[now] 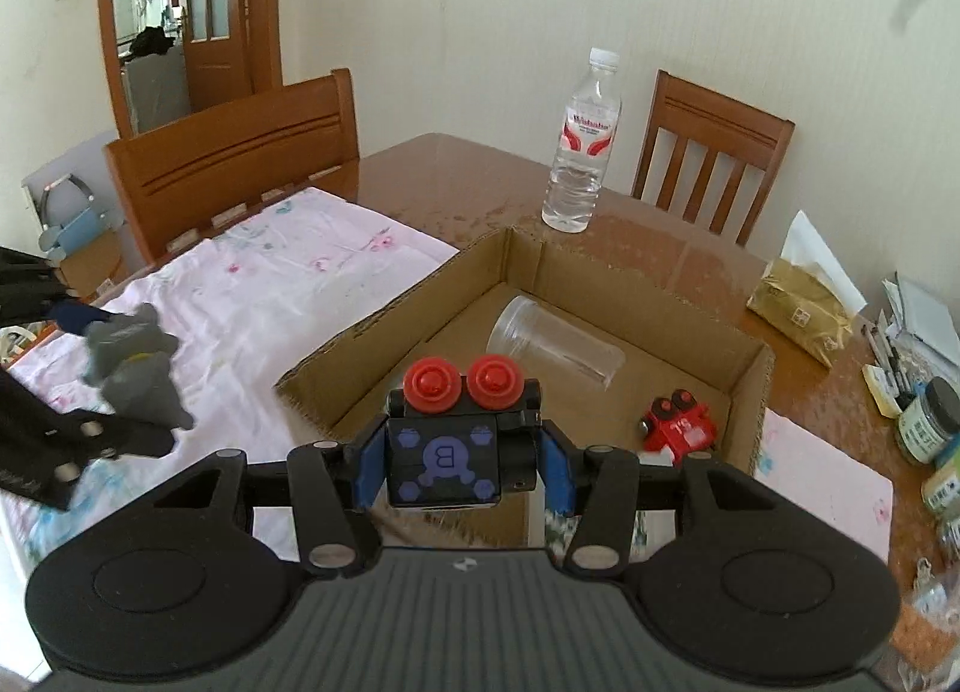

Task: Organize rigid objects
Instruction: 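Carry the grey figure toward the box with the left tool while the right tool drops the block in, then lower the grey figure into the box and open the left tool, then withdraw both tools from the box toward the items beside it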

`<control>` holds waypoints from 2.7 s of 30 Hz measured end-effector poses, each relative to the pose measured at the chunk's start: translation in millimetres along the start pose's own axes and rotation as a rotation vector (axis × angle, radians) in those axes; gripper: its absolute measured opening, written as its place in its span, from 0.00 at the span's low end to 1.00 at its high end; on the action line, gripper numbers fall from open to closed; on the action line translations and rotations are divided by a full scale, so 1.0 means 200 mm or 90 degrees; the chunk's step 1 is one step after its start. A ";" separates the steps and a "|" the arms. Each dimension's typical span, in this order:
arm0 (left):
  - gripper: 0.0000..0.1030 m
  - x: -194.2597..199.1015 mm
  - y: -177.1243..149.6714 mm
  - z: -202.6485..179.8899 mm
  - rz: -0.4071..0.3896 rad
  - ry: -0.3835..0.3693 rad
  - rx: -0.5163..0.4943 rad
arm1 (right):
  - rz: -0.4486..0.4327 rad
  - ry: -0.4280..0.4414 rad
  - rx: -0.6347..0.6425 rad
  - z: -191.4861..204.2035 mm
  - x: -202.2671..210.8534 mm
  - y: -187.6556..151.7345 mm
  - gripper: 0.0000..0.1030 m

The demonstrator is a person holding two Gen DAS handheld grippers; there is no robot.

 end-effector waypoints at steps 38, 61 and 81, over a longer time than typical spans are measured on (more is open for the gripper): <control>0.82 -0.93 0.71 -0.24 -0.015 -0.025 -0.068 | 0.001 -0.145 -0.118 -0.16 0.25 -0.15 1.00; 0.99 -0.27 0.35 -0.08 -0.079 0.020 0.026 | 0.080 -0.161 -0.136 -0.13 0.31 -0.49 1.00; 0.99 -0.35 -0.35 -0.25 0.059 -0.036 0.028 | 0.118 -0.187 -0.184 0.00 0.34 -0.66 1.00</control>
Point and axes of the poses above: each gripper's, at about its wrist camera, not at the fingertips, and x roughly against the way its jaws point, z to its left, y to its top, the point moved 4 cm from there along -x, roughly the way its jaws point, and after that the axes turned 9 degrees about -z, right-handed, at the moved point
